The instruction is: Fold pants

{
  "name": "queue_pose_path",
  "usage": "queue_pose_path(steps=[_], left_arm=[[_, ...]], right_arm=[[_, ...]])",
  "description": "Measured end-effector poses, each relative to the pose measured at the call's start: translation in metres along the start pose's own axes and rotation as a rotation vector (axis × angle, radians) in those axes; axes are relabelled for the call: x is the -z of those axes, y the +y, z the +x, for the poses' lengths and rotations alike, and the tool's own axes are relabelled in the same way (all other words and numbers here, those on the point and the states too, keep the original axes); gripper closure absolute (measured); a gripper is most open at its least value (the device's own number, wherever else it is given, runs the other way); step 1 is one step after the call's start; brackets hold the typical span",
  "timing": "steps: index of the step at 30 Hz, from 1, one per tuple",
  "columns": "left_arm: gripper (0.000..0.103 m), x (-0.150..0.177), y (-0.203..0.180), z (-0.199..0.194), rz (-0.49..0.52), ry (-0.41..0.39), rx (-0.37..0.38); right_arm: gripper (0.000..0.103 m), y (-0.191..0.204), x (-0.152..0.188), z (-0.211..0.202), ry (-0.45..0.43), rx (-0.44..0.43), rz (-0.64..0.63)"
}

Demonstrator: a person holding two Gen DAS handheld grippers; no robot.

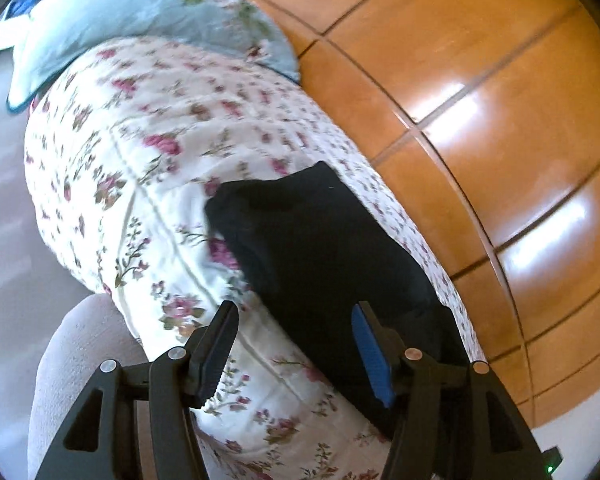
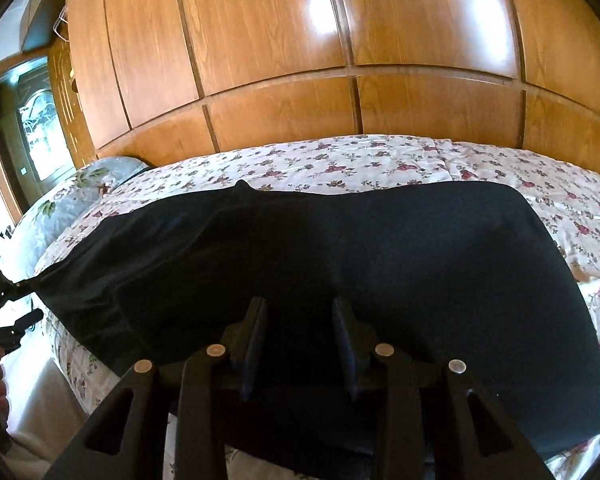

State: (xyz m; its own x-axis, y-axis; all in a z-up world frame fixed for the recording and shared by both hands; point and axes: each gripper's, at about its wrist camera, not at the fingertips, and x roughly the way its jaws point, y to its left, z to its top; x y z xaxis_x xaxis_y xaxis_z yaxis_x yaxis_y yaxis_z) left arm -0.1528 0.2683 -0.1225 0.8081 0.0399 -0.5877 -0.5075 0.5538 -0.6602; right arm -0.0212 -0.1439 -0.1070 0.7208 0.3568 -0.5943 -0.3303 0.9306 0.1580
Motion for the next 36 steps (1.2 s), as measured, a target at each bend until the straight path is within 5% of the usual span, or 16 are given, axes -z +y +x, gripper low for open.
queue_pose_path(steps=[6, 14, 17, 20, 29, 36], left_arm=[[0.043, -0.018, 0.022, 0.019, -0.119, 0.01, 0.087], [0.048, -0.039, 0.024, 0.038, -0.107, -0.019, 0.107], [0.077, -0.045, 0.023, 0.041, -0.098, -0.002, 0.064], [0.087, -0.047, 0.015, 0.036, -0.083, -0.003, 0.059], [0.089, -0.045, -0.093, -0.018, 0.232, -0.138, 0.232], [0.089, -0.02, -0.173, -0.051, 0.473, -0.153, 0.379]], right_arm=[[0.068, -0.001, 0.0, 0.0, -0.002, -0.001, 0.0], [0.068, 0.001, 0.001, 0.0, -0.015, 0.002, -0.006], [0.068, 0.0, 0.001, 0.0, -0.014, -0.002, -0.002], [0.068, 0.001, 0.002, 0.0, -0.019, -0.001, -0.002], [0.057, -0.005, -0.002, -0.003, -0.014, -0.074, 0.056], [0.057, -0.027, -0.011, -0.031, -0.044, -0.123, 0.182]])
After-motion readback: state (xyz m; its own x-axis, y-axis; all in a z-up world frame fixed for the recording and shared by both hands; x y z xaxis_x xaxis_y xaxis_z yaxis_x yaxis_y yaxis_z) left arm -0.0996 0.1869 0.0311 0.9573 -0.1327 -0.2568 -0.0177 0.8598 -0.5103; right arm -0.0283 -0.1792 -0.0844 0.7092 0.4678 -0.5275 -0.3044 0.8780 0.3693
